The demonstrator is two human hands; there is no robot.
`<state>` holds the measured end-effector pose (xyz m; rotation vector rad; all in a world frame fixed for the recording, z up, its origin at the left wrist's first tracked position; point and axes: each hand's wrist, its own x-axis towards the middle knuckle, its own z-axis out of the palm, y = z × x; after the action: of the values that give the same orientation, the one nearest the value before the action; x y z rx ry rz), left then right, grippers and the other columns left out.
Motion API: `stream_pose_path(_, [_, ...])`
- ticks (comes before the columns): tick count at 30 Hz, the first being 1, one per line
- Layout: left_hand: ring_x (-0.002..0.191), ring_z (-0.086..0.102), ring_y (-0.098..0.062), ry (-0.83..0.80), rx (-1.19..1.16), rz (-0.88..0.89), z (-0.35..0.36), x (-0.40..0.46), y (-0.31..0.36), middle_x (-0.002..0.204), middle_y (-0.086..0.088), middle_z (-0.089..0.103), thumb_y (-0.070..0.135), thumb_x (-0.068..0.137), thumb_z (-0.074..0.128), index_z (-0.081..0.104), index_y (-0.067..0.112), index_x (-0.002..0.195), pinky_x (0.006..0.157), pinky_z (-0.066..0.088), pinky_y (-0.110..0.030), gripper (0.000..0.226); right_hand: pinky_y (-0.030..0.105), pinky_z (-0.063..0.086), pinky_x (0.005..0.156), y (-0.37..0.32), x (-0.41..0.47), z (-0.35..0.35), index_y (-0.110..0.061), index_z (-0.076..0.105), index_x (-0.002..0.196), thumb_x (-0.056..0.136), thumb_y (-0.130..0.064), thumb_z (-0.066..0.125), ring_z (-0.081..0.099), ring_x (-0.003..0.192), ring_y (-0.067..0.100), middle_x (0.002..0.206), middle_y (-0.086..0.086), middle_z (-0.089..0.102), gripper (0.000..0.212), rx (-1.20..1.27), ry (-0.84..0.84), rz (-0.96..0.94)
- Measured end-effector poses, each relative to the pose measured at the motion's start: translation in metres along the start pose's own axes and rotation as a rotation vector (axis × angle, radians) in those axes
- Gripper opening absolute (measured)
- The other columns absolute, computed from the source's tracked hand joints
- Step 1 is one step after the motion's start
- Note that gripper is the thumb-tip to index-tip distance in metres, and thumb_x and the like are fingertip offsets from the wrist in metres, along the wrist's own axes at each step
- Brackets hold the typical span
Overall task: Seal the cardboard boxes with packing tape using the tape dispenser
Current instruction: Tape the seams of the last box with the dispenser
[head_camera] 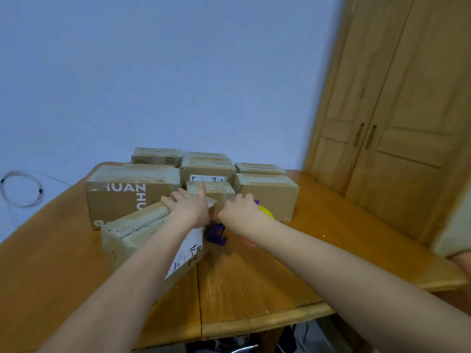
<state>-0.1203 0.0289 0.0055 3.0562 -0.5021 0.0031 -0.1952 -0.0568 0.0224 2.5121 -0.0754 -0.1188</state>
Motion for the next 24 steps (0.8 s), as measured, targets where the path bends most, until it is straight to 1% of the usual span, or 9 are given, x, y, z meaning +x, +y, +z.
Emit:
stream_pose_path(3, [0.142,0.012,-0.047,0.009,-0.011,0.021,0.001,-0.001,0.0,0.156,-0.031,0.006,0.046,0.088,0.056,-0.023,0.025,0.15,0.111,0.013,-0.064,0.102,0.048,0.037,0.091,-0.001,0.0,0.012,-0.02,0.052,0.13,0.097,-0.006,0.044,0.045,0.118,0.038,0.124,0.012,0.052,0.037,0.086,-0.067,0.037])
stream_pose_path(7, [0.142,0.013,-0.047,0.017,-0.02,0.047,0.0,0.001,-0.001,0.156,-0.03,0.007,0.046,0.088,0.057,-0.022,0.024,0.15,0.11,0.014,-0.064,0.103,0.038,0.039,0.076,0.037,-0.006,0.032,-0.029,0.057,0.127,0.094,-0.006,0.041,0.054,0.106,0.035,0.112,0.009,0.056,0.043,0.304,-0.062,0.086])
stream_pose_path(11, [0.143,0.014,-0.044,0.025,-0.006,0.169,0.002,-0.006,-0.009,0.157,-0.027,0.009,0.055,0.087,0.055,-0.021,0.025,0.15,0.112,0.013,-0.063,0.103,0.033,0.048,0.073,0.063,-0.008,0.073,-0.034,0.056,0.128,0.084,0.0,0.042,0.06,0.096,0.029,0.11,0.008,0.064,0.057,0.681,-0.07,0.151])
stream_pose_path(12, [0.143,0.015,-0.043,0.03,-0.015,0.224,0.002,-0.008,-0.013,0.157,-0.025,0.01,0.056,0.086,0.056,-0.019,0.026,0.15,0.113,0.012,-0.062,0.103,0.03,0.048,0.069,0.067,-0.005,0.084,-0.028,0.058,0.125,0.083,0.002,0.044,0.061,0.09,0.026,0.102,0.008,0.065,0.054,0.807,-0.083,0.202])
stream_pose_path(15, [0.145,0.014,-0.035,0.028,-0.064,0.408,0.002,-0.013,-0.032,0.16,-0.015,0.011,0.055,0.082,0.062,-0.015,0.03,0.151,0.116,0.01,-0.058,0.107,0.02,0.038,0.048,0.075,0.001,0.106,-0.011,0.06,0.087,0.082,-0.003,0.061,0.054,0.067,0.017,0.075,0.005,0.058,0.009,1.047,-0.135,0.376])
stream_pose_path(16, [0.146,0.012,-0.031,0.023,-0.073,0.465,0.001,-0.013,-0.04,0.16,-0.012,0.01,0.055,0.08,0.064,-0.014,0.032,0.151,0.117,0.009,-0.056,0.108,0.019,0.036,0.047,0.074,0.005,0.112,-0.01,0.058,0.082,0.081,-0.005,0.066,0.052,0.064,0.015,0.075,0.005,0.058,0.009,1.085,-0.131,0.405])
stream_pose_path(20, [0.148,0.007,-0.021,-0.006,-0.087,0.628,-0.006,-0.011,-0.061,0.162,-0.005,0.009,0.055,0.078,0.069,-0.009,0.033,0.152,0.119,0.007,-0.044,0.109,0.022,0.044,0.058,0.069,0.016,0.136,-0.013,0.064,0.075,0.075,-0.007,0.075,0.061,0.075,0.018,0.075,0.003,0.065,0.013,1.169,-0.11,0.457])
stream_pose_path(21, [0.148,0.006,-0.019,-0.008,-0.091,0.654,-0.007,-0.013,-0.063,0.162,-0.004,0.008,0.054,0.078,0.069,-0.008,0.033,0.152,0.12,0.007,-0.042,0.109,0.026,0.047,0.063,0.069,0.019,0.14,-0.011,0.067,0.081,0.073,-0.014,0.079,0.063,0.08,0.019,0.083,0.004,0.068,0.015,1.129,-0.128,0.47])
stream_pose_path(24, [0.147,0.009,-0.016,-0.039,-0.216,0.675,-0.007,-0.014,-0.068,0.161,0.003,0.01,0.059,0.077,0.068,-0.007,0.036,0.152,0.119,0.011,-0.04,0.109,0.032,0.051,0.086,0.067,0.02,0.135,-0.016,0.059,0.122,0.072,-0.036,0.08,0.059,0.107,0.02,0.121,0.005,0.062,0.058,0.767,-0.208,0.445])
